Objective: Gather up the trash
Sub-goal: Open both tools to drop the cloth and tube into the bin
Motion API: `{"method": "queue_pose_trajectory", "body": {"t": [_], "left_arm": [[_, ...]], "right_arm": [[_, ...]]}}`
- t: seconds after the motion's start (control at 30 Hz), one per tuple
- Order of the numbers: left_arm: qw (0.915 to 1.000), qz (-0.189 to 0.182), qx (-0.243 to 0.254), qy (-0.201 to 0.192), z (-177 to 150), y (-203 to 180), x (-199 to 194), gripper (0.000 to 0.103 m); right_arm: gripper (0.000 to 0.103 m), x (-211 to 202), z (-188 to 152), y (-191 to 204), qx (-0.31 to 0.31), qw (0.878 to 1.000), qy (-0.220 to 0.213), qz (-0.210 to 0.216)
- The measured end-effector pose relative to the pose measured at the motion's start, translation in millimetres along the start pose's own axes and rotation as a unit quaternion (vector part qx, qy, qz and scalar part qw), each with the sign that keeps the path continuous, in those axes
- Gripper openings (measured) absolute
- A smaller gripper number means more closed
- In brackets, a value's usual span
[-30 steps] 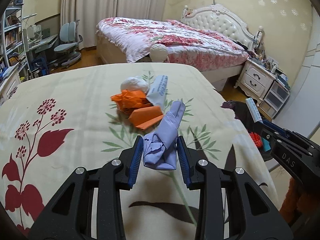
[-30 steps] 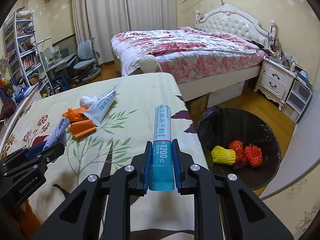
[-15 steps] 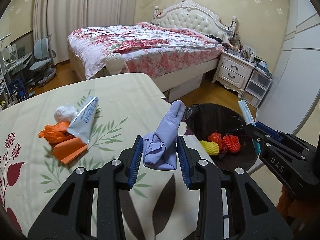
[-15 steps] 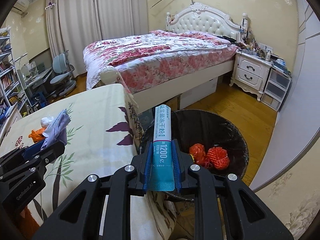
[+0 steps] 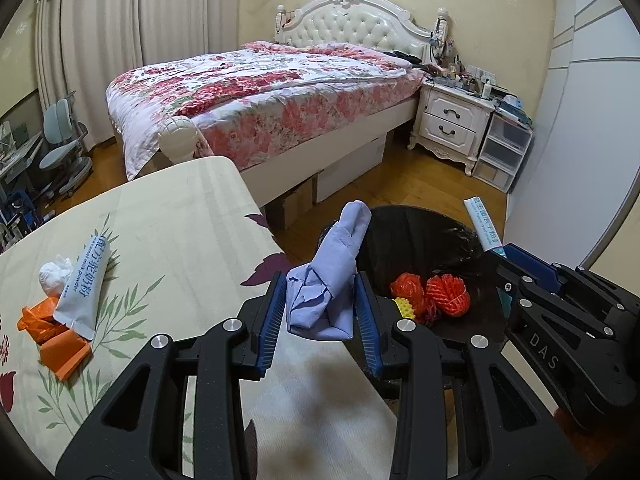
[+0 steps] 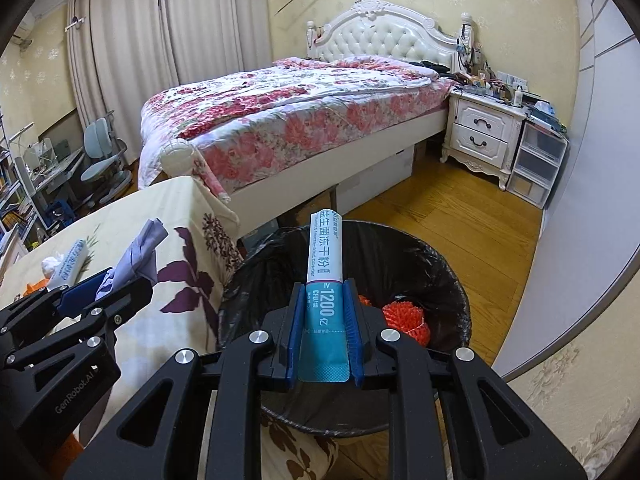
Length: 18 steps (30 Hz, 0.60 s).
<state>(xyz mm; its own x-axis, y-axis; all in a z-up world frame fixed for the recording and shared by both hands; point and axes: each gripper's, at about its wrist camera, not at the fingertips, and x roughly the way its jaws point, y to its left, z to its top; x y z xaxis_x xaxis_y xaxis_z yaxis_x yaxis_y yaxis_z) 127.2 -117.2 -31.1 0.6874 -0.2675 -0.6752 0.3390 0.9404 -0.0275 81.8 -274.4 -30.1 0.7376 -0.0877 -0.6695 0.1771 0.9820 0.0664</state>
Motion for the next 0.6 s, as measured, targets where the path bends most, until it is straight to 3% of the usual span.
{"method": "queue_pose_trajectory", "body": {"t": [0.6], "left_arm": [[0.9993, 0.003, 0.028, 0.026, 12, -27, 41, 0.034]], "right_arm": [[0.021, 22, 1, -28, 0.029, 0.999, 0.016, -0.012]]}}
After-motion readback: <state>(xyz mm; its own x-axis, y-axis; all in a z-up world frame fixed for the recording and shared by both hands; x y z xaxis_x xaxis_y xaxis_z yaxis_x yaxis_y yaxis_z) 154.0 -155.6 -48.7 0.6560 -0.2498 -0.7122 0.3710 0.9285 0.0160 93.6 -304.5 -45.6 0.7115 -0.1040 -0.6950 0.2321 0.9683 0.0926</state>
